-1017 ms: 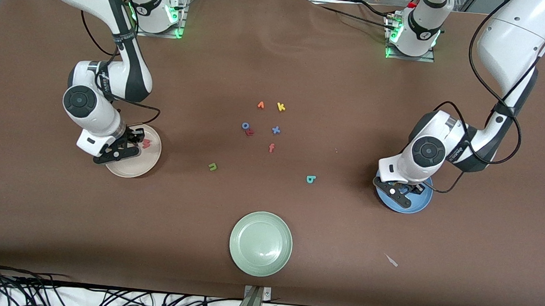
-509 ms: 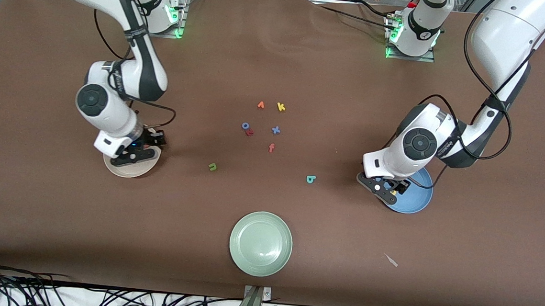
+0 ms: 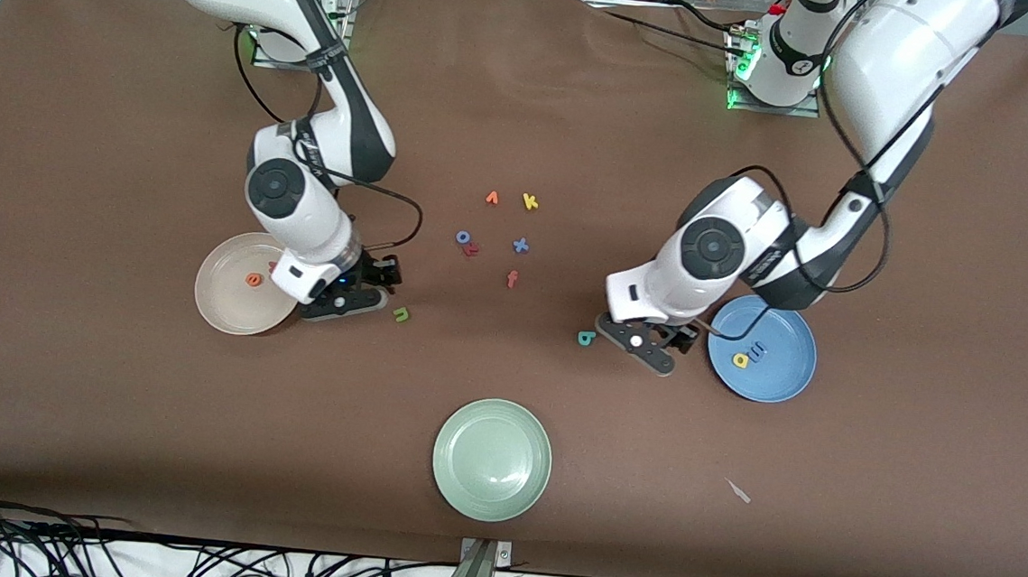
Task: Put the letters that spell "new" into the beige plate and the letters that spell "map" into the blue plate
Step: 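Grasp the green letter with the right gripper while the left gripper reaches the teal p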
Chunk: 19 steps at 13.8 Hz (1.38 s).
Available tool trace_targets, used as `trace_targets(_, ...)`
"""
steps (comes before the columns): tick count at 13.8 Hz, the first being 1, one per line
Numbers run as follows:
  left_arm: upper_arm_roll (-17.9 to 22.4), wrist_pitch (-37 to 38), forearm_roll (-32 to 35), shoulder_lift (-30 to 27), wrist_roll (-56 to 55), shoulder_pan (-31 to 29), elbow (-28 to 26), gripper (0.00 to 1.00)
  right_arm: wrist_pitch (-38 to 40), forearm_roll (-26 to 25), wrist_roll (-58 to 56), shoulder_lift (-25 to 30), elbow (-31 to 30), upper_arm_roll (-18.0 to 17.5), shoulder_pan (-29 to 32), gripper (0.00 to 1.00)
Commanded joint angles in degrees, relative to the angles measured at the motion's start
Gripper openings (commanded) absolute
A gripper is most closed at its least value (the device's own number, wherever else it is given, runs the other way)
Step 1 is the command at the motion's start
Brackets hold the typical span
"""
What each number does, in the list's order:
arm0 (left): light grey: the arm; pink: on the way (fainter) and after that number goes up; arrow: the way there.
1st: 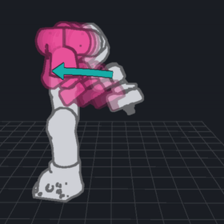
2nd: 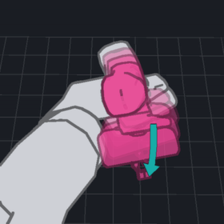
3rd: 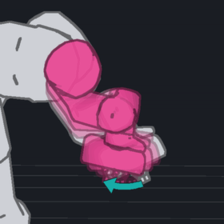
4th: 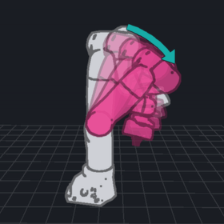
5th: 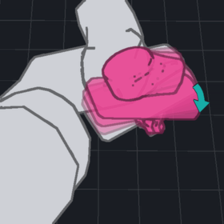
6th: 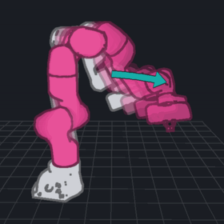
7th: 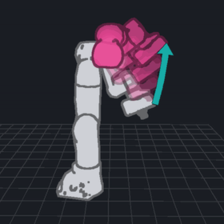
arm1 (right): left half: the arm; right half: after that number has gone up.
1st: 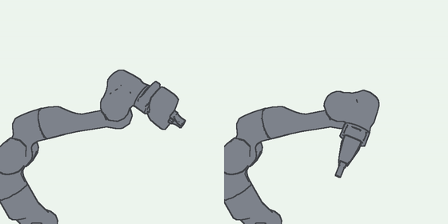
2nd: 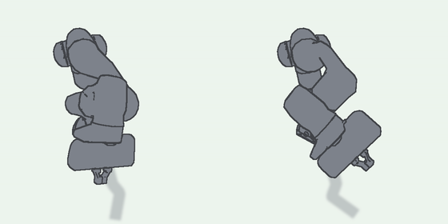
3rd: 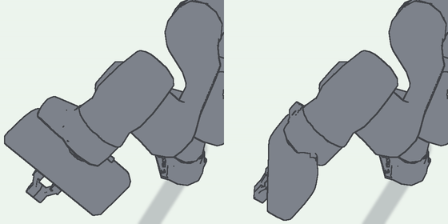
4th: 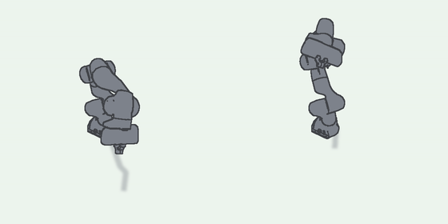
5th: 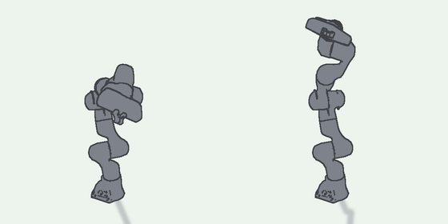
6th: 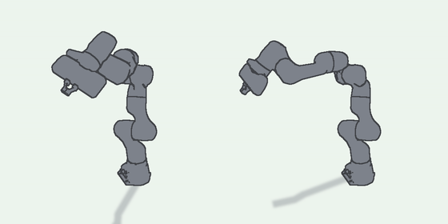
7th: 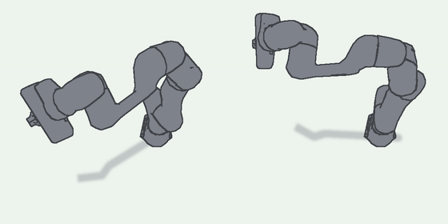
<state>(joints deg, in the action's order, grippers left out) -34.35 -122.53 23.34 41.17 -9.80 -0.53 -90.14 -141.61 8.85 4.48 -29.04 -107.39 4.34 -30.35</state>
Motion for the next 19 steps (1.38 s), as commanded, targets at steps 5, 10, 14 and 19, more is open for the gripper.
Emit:
trace_targets(5, 2.26, -2.53, -0.93, 6.29, -16.81, 5.00, 4.80, 1.00, -7.89, -1.11, -7.71, -6.29, 2.28, 0.05, -2.87, 0.78)
trace_targets(10, 6.57, -2.62, -1.02, 6.64, -20.17, 9.84, 5.68, 1.00, -8.15, -1.55, -9.40, -7.61, 3.59, 0.23, -2.78, 0.78)
trace_targets(14, 6.66, -2.53, -0.58, 7.09, -20.09, 9.84, 5.68, 1.00, -10.78, -1.64, -10.98, -9.19, 3.42, 0.41, -2.52, 0.78)
trace_targets(19, 6.92, -2.88, -0.58, 7.87, -20.00, 10.37, 5.68, 0.99, -12.90, -1.64, -11.24, -10.68, 3.51, 0.41, -2.43, 0.73)
